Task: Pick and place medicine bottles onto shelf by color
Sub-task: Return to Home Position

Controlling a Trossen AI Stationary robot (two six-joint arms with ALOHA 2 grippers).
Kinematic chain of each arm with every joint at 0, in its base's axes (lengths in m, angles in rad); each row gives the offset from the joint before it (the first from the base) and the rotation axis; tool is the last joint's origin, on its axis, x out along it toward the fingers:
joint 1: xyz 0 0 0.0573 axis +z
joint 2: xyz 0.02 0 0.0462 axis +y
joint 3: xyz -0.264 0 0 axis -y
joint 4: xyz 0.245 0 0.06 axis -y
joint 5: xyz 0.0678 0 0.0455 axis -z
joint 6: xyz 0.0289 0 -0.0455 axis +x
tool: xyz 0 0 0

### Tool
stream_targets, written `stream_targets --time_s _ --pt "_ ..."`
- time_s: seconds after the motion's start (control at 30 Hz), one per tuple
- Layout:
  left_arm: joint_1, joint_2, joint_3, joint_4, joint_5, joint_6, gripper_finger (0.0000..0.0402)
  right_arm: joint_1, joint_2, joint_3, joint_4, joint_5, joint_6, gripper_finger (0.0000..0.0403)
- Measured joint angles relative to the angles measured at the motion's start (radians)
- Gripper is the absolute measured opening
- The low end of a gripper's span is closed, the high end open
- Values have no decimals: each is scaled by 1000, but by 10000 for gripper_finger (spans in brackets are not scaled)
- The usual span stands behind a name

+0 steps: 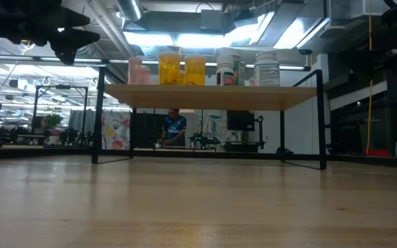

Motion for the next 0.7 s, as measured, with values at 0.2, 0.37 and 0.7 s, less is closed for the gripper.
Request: stream_targets --time_s 0.2,0.37,0.7 --pt "0 -67 -98 91 0 4 185 0 0 0 0 0 0 282" --pt "0 -80 -162 165 0 3 185 0 0 0 0 0 0 282" --pt "0 -81 -199 218 -4 24 185 0 0 0 0 0 0 282"
